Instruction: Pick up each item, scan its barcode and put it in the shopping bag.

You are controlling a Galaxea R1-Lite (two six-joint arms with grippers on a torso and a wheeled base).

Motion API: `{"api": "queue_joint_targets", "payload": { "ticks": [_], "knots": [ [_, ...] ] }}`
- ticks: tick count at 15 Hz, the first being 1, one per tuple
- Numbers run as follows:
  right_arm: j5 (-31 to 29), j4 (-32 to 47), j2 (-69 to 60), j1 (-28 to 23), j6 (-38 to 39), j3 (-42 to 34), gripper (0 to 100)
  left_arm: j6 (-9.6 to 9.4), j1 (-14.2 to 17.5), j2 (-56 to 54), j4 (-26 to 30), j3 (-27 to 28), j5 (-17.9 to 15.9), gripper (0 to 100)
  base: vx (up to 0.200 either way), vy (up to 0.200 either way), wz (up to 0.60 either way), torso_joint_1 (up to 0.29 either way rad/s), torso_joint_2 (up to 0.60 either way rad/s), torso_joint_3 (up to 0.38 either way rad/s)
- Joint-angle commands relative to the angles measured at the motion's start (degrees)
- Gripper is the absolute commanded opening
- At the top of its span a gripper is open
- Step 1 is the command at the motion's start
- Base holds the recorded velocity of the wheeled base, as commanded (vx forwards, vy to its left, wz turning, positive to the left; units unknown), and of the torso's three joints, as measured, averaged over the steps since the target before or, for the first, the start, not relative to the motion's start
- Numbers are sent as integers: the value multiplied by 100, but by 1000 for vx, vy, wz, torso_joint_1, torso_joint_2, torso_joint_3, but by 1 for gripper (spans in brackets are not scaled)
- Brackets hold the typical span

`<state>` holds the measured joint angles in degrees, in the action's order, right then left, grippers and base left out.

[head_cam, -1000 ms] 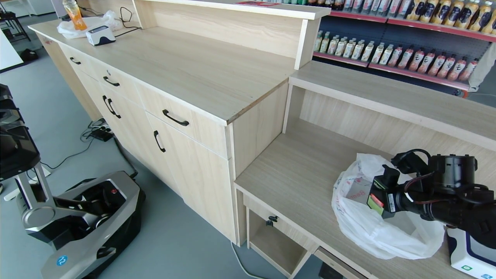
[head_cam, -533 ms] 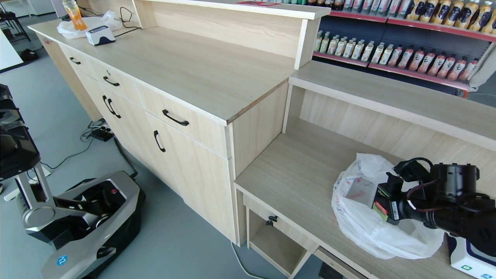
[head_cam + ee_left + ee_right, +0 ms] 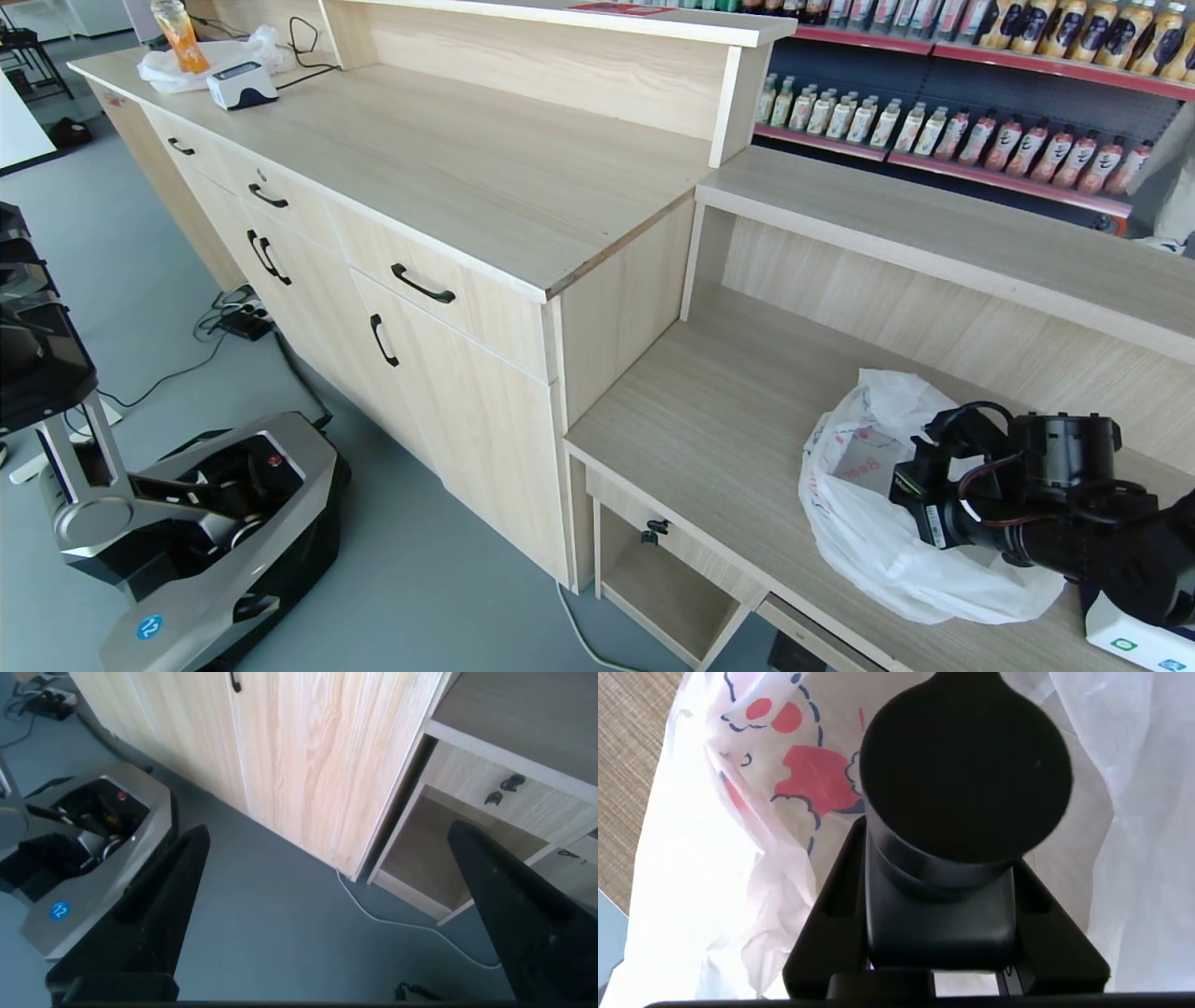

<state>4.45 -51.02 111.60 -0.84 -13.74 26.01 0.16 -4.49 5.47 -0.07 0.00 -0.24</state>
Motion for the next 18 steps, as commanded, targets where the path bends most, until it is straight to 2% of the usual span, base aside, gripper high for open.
{"api": "queue_joint_targets", "payload": {
  "ticks": [1,15,16,18],
  "knots": [
    [3,4,98,67,3,-9,0,2,0,-2,-1,0,-2,100,0,0,0,0,0,0],
    [3,22,195,146,12,-9,0,2,0,-2,-1,0,-2,100,0,0,0,0,0,0],
    [3,22,195,146,12,-9,100,2,0,-2,-1,0,-2,100,0,0,0,0,0,0],
    [3,30,177,146,20,-17,100,2,0,6,-1,0,-2,100,0,0,0,0,0,0]
  ]
}}
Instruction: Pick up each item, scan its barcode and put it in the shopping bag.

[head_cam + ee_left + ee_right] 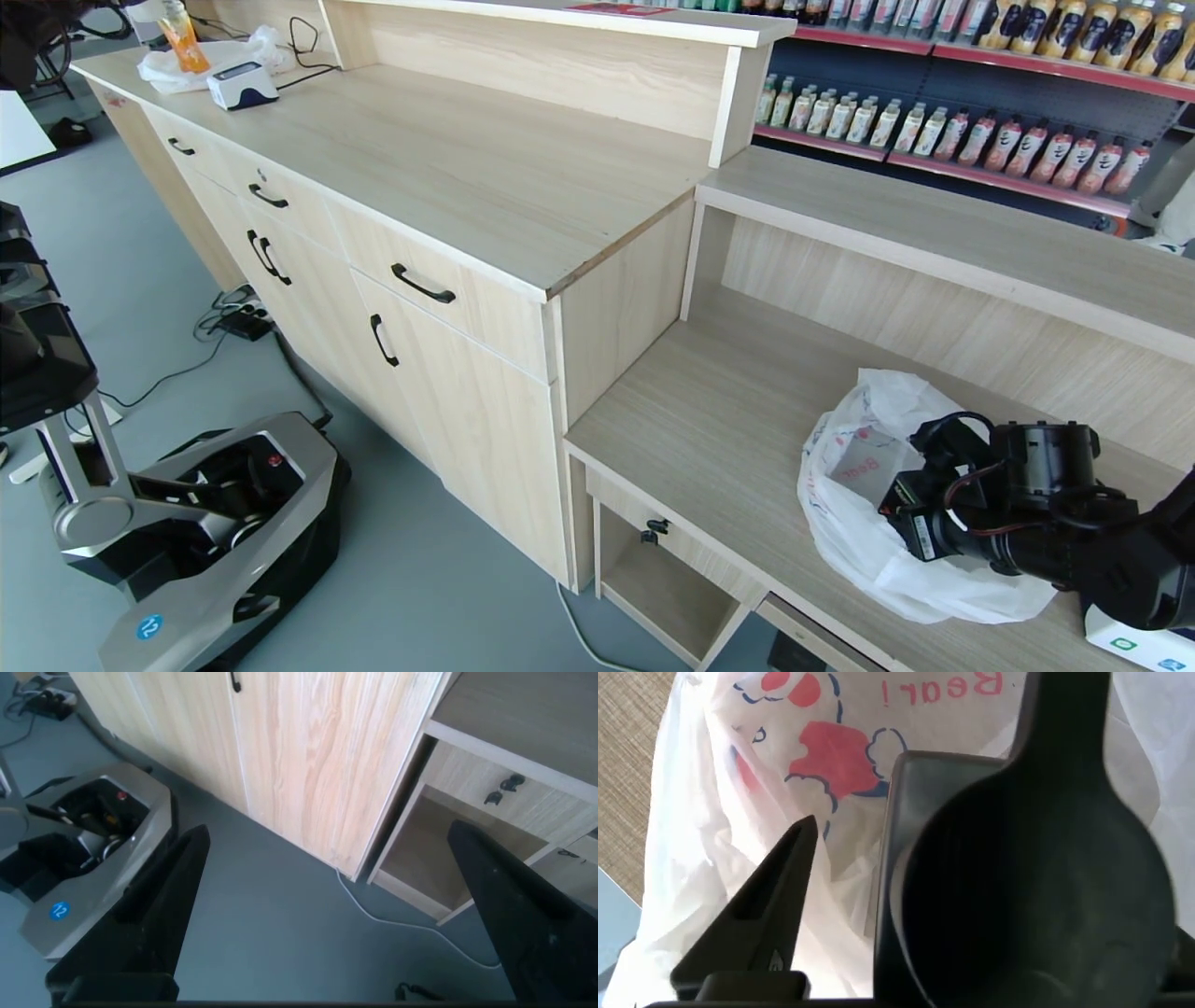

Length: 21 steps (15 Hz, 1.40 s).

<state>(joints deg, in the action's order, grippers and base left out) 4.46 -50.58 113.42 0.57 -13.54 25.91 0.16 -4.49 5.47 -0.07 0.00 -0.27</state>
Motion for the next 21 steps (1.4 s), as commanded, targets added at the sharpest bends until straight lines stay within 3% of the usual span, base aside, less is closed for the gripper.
{"api": "queue_joint_targets", "payload": {
  "ticks": [1,13,18,21],
  "knots": [
    [2,-13,-22,4,1,-7,100,2,0,6,-1,0,0,100,0,0,0,0,0,0],
    [2,-93,-962,145,-289,802,100,2,0,-2,-1,0,0,100,0,0,0,0,0,0],
    [28,154,-2448,118,-280,916,100,2,0,-2,-1,0,0,100,0,0,0,0,0,0],
    [20,567,-3388,-110,-693,872,100,2,0,-2,-1,0,0,100,0,0,-200,1,2,1]
  ]
}}
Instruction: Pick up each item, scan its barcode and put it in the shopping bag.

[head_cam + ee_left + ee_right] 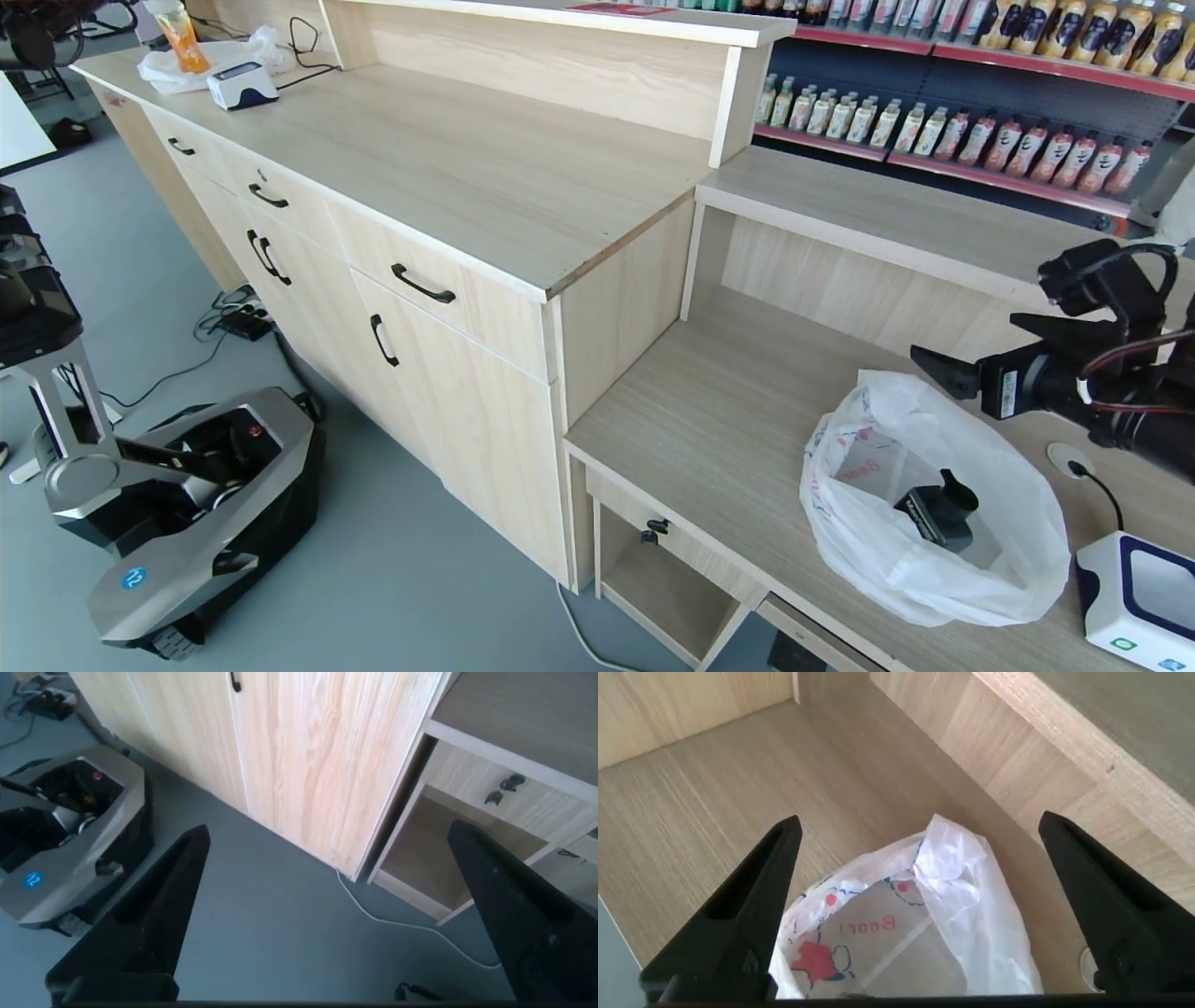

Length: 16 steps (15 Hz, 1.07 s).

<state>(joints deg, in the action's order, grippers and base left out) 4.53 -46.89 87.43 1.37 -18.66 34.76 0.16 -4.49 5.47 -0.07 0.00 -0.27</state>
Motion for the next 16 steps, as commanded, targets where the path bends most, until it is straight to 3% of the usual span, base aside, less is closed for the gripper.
{"api": "queue_joint_targets", "payload": {
  "ticks": [1,3,5,9,12,16],
  "knots": [
    [197,602,-1167,-374,-217,40,100,2,0,-2,-1,0,0,100,0,0,-600,-2,2,-2],
    [786,1902,-1888,-875,-252,506,100,2,0,-2,-1,0,0,100,0,0,-600,-5,2,0],
    [777,2869,-2257,-1130,-243,1095,100,2,0,-2,-1,0,0,100,0,0,-600,7,2,5],
    [12,3766,-2274,-1349,-111,2220,100,2,0,-2,-1,0,0,100,0,0,-600,-1,2,2],
    [-243,4820,-2169,-1982,-23,2290,100,2,0,-2,-1,0,0,100,0,0,-600,2,2,2],
    [-330,4899,-1835,-2413,302,2220,100,2,0,-2,-1,0,0,100,0,0,-600,6,8,0]
  ]
}}
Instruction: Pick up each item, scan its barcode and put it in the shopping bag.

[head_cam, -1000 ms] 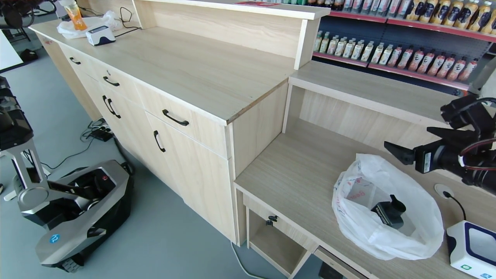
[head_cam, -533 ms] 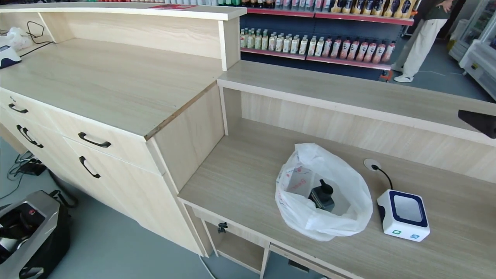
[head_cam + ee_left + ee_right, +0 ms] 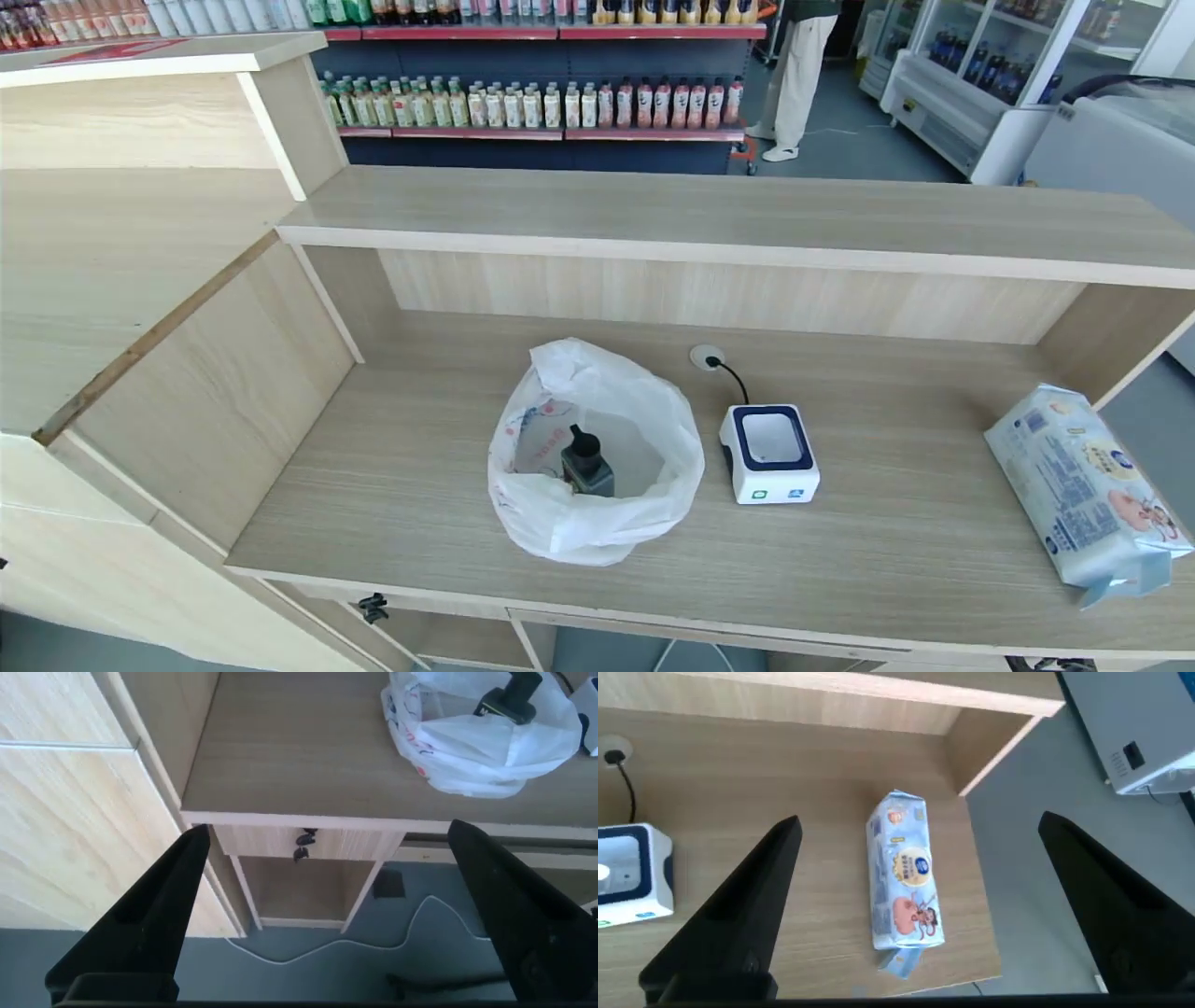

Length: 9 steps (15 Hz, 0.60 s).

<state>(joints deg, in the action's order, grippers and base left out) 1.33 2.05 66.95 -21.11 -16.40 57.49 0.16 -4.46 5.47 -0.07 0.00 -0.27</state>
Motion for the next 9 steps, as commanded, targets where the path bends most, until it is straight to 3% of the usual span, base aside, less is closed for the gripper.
{"api": "queue_joint_targets", "payload": {
  "ticks": [1,5,9],
  "knots": [
    [-10,15,380,-455,128,-124,100,2,-2,-2,-1,0,0,100,0,0,0,0,0,0],
    [17,41,1505,-1149,154,-564,100,2,-2,6,-1,0,0,100,0,0,0,0,0,0],
    [25,-838,2903,-1255,-48,-484,100,2,-2,-2,-1,0,0,100,0,0,0,0,0,0]
  ]
}}
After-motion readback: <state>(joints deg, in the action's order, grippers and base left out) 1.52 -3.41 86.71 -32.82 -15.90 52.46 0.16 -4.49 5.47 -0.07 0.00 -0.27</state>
